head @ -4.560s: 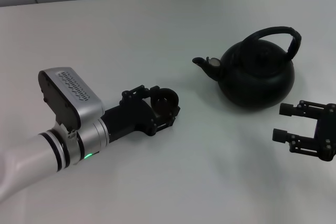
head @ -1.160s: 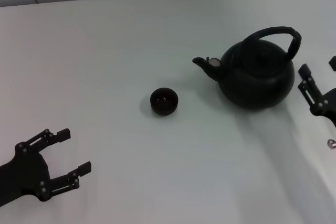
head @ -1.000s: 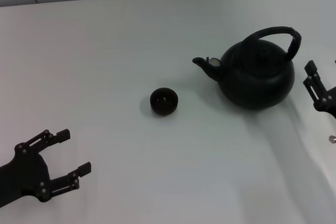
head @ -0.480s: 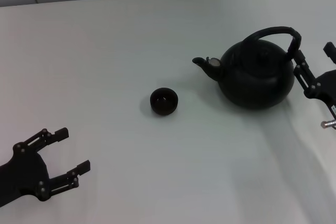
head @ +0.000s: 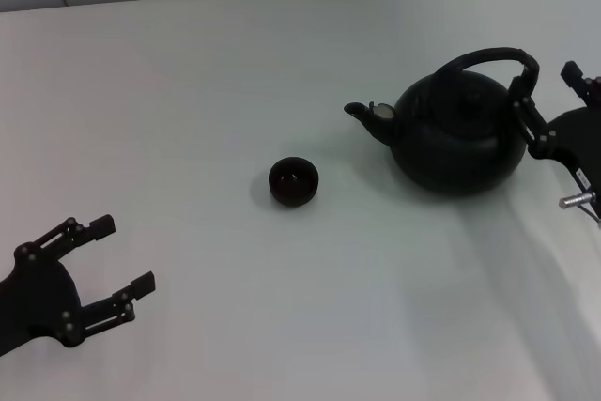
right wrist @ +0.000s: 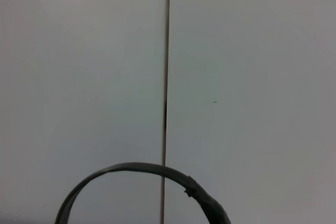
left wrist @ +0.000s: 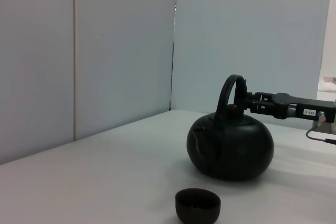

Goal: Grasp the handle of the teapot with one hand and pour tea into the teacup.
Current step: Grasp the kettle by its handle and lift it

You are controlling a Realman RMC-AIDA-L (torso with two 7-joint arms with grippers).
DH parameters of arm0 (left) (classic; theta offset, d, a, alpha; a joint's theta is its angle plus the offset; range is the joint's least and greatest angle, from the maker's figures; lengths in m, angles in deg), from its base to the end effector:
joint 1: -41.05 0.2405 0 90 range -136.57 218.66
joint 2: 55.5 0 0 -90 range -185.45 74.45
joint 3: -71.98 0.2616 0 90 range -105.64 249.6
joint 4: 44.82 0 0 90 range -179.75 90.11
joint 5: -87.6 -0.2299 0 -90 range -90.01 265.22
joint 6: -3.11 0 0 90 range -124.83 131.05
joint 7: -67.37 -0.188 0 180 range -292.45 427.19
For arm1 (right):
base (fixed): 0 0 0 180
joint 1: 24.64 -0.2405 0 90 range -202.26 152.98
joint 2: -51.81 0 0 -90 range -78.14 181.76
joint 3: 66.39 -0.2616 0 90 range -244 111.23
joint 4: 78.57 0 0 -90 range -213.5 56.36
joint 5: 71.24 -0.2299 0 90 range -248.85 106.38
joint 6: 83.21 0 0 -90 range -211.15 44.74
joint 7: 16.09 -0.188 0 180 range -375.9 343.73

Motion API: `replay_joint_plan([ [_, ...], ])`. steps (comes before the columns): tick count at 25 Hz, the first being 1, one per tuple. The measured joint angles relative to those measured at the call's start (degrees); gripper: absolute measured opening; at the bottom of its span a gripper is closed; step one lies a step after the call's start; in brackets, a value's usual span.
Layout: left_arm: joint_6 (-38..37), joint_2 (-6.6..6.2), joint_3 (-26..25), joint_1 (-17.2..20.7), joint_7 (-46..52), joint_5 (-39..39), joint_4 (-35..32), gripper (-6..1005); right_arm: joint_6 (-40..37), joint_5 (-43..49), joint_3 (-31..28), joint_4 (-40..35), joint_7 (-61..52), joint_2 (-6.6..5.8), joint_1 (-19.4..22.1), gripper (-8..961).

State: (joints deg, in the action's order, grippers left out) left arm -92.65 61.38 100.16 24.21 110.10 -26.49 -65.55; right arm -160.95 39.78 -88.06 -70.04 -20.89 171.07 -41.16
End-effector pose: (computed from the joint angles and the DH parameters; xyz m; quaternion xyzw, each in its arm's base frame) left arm -0.3372 0.2610 -0.0486 -0.9201 -0.1385 -0.2922 0.2208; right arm 0.3613 0.3139 -0.0430 -0.7083 0.2080 0.2888 0.6096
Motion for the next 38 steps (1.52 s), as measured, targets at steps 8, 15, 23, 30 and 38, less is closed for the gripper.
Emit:
replay_joint_plan([
  [8,-0.05,-0.03,-0.27,-0.04,-0.36,0.03,-0.2,864,0.45,-0.06,-0.17,-0.69,-0.03,0.0,-1.39,667],
  [15,-0.05,0.06,-0.26,-0.02,0.03,0.02,-0.57,863,0.7,-0.1,-0.5,-0.68,-0.04,0.07,-1.39,666],
  [23,-0.15,0.07,-1.19,0.05,0.09,0.01,-0.72,864,1.03,-0.1,-0.81,-0.32,-0.43,0.14,-1.43,472],
  [30,-0.22,0.12,-1.72,0.05,0.12,0.01,-0.72,863,1.63,-0.14,-1.0,-0.5,-1.56,0.03,-1.97,266],
  [38,-0.22,0.13,-1.78,0.17,0.16,0.01,-0.72,863,-0.7,-0.16,-1.64,-0.45,-1.67,0.0,-1.76,78],
])
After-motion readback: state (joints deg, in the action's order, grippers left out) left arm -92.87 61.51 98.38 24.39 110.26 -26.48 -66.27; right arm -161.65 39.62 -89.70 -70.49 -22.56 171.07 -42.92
